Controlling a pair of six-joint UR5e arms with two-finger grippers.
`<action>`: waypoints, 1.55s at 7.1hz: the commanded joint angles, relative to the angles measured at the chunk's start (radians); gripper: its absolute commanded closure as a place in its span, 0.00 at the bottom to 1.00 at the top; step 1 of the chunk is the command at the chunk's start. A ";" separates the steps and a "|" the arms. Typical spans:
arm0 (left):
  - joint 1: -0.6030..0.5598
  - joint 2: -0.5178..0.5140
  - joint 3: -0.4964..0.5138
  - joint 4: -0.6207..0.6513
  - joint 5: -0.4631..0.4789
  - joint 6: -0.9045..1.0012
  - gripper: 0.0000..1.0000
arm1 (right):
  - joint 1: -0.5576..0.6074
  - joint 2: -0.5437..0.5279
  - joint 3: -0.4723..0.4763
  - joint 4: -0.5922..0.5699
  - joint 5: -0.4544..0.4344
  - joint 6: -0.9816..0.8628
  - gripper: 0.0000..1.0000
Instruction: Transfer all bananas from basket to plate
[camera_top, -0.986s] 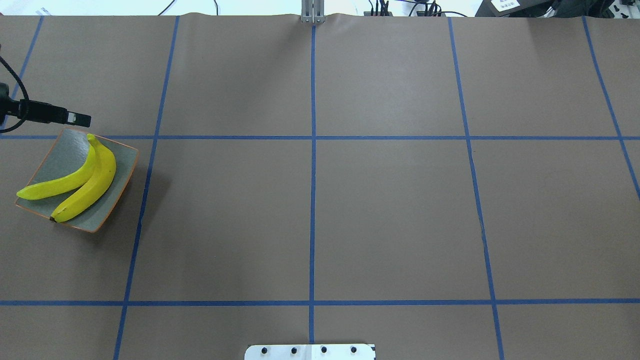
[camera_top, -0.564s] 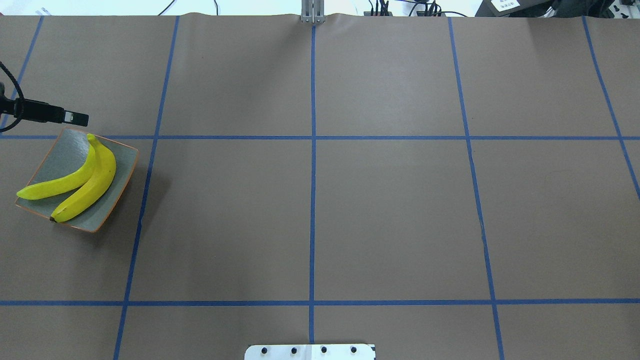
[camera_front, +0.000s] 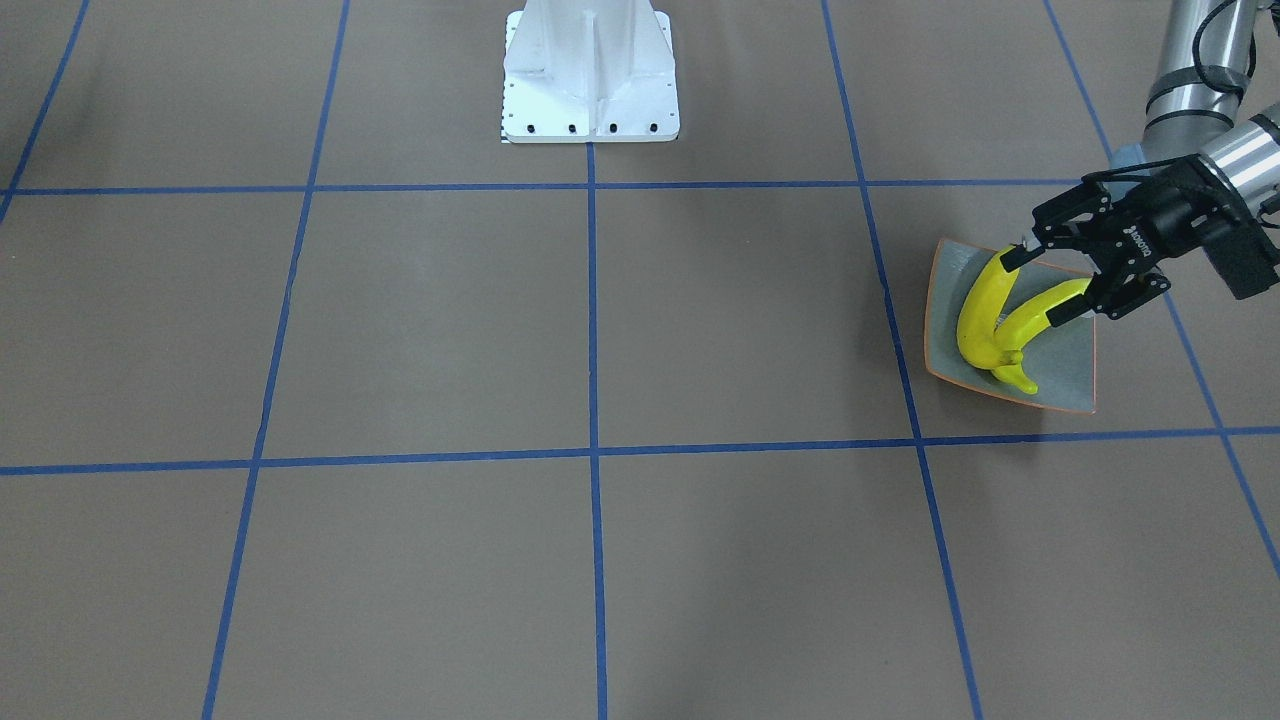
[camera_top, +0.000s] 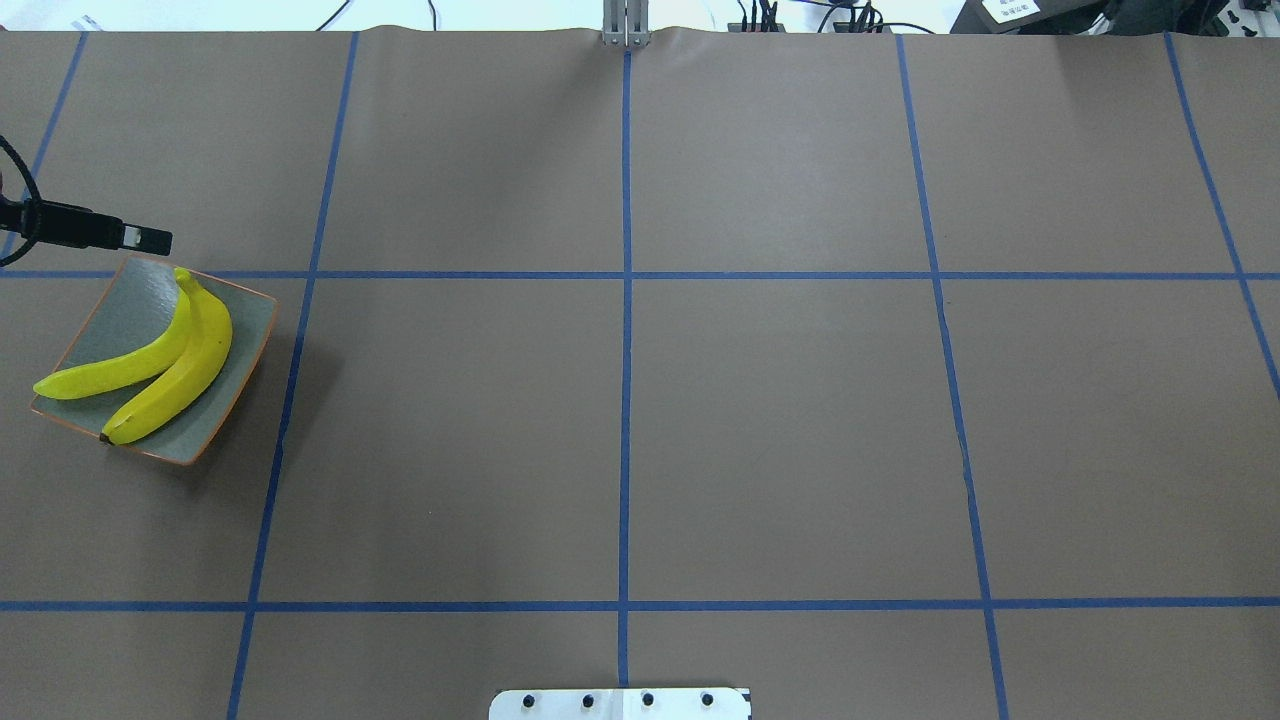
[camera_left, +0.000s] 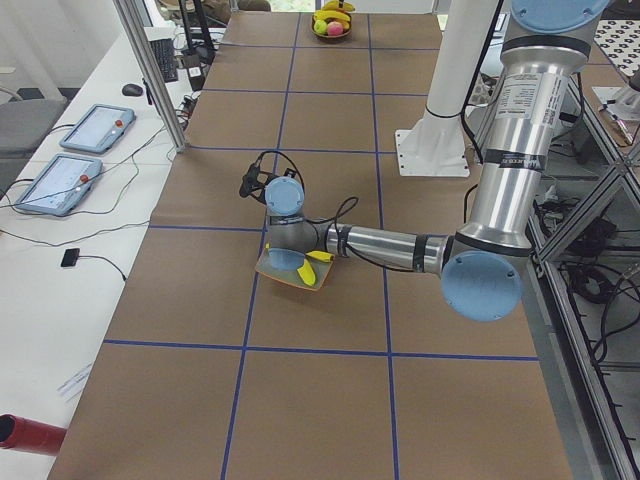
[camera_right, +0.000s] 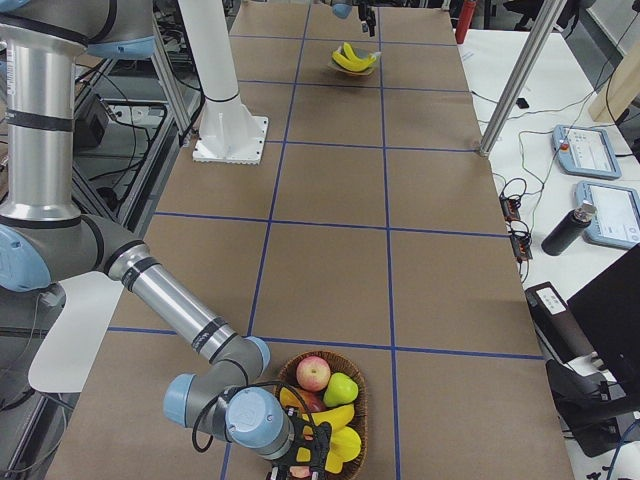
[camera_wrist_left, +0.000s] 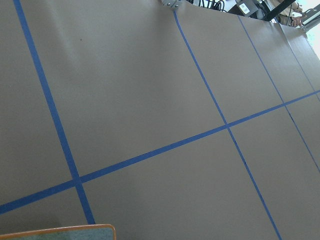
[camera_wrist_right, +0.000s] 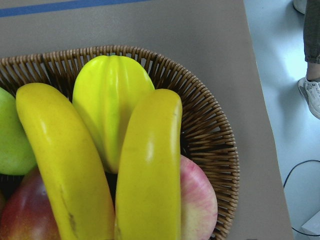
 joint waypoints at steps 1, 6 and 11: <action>0.000 0.003 -0.001 -0.002 0.000 0.003 0.00 | -0.005 0.001 0.001 0.002 0.004 0.011 0.71; 0.001 0.003 0.002 0.000 -0.001 0.003 0.00 | -0.004 0.016 0.101 -0.001 -0.002 0.005 1.00; 0.012 -0.088 -0.005 0.087 0.070 -0.069 0.00 | -0.034 0.071 0.340 0.004 0.141 0.380 1.00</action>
